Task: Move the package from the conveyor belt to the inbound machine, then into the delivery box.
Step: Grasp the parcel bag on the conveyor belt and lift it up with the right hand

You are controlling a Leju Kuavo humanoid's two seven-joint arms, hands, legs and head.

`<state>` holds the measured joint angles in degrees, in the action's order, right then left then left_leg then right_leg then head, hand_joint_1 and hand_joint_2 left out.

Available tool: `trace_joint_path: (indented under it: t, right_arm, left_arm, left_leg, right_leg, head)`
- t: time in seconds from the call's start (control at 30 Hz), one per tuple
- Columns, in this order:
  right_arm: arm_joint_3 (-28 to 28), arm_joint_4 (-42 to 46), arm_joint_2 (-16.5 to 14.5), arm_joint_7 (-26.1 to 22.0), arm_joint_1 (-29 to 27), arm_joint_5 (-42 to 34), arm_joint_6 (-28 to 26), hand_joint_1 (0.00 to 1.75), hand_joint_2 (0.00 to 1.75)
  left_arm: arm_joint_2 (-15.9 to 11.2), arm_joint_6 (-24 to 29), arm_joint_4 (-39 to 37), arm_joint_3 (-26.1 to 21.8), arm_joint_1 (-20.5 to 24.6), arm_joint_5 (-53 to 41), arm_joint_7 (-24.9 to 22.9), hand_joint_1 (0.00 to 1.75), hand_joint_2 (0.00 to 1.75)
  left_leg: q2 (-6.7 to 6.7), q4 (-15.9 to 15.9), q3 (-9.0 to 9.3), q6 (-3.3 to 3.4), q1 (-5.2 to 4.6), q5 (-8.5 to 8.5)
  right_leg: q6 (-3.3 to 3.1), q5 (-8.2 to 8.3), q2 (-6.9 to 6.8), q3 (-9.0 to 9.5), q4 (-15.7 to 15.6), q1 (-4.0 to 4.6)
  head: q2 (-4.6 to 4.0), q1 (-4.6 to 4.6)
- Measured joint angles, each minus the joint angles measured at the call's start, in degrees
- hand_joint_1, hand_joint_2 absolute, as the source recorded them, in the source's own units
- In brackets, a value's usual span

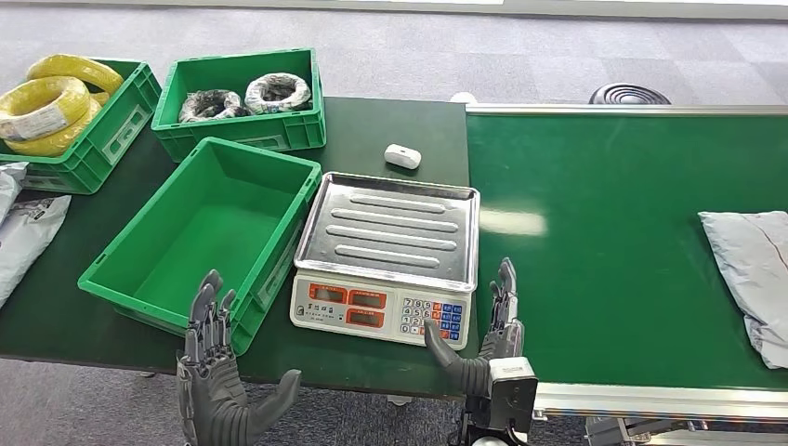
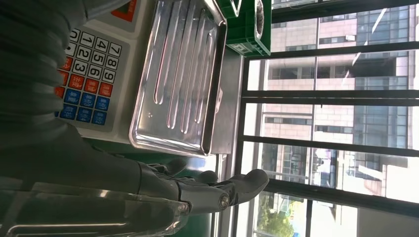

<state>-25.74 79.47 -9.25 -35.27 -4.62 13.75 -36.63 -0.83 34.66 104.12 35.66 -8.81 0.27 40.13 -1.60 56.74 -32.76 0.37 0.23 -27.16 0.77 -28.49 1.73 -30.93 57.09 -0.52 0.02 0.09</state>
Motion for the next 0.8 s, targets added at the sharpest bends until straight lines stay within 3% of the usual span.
trace_joint_path:
  t: [0.2, 0.33, 0.6, 0.7, 0.8]
  right_arm:
    - [0.09, -0.18, -0.04, 0.24, 0.20, 1.87, -1.35, 0.00, 1.75]
    - [2.27, -0.01, -0.83, 0.63, -0.03, 13.08, -3.08, 0.00, 1.75]
    - [22.15, 10.04, -6.60, 1.10, -0.41, 39.72, -3.38, 0.00, 1.75]
    - [30.84, 16.89, -8.16, 7.76, 0.19, 53.80, -3.40, 0.00, 1.75]
    - [36.86, 20.37, -8.70, 15.98, 0.22, 62.89, -3.40, 0.00, 1.75]
  left_arm:
    - [0.14, -0.37, -0.42, -0.55, 0.01, 0.51, -0.01, 0.00, 1.75]
    - [0.77, -1.08, -0.95, -1.55, -0.02, 0.80, -0.01, 0.00, 1.75]
    - [2.52, -3.77, -2.93, -5.32, -0.10, 1.52, -0.01, 0.00, 1.75]
    - [3.48, -4.42, -3.58, -7.17, -0.15, 1.38, -0.01, 0.00, 1.75]
    - [4.35, -4.35, -4.01, -9.00, -0.42, 0.98, -0.01, 0.00, 1.75]
  left_leg:
    - [0.00, 0.00, 0.00, 0.00, 0.00, 0.00]
    - [0.00, 0.00, 0.01, 0.00, 0.00, 0.00]
    - [-0.02, 0.01, 0.01, 0.01, -0.01, 0.01]
    - [-0.03, 0.01, 0.02, 0.01, -0.01, 0.00]
    - [-0.02, 0.01, 0.03, 0.01, -0.02, -0.01]
  right_leg:
    - [0.00, 0.00, 0.00, 0.00, 0.00, 0.00]
    - [0.00, 0.00, 0.00, -0.01, 0.00, 0.00]
    - [0.01, 0.01, -0.01, 0.01, -0.01, -0.03]
    - [0.01, 0.01, -0.02, 0.03, -0.01, -0.04]
    - [0.01, 0.01, -0.01, 0.04, -0.02, -0.04]
  head:
    - [0.00, 0.00]
    - [-0.01, 0.00]
    - [0.00, -0.01]
    - [-0.01, 0.00]
    - [-0.01, -0.01]
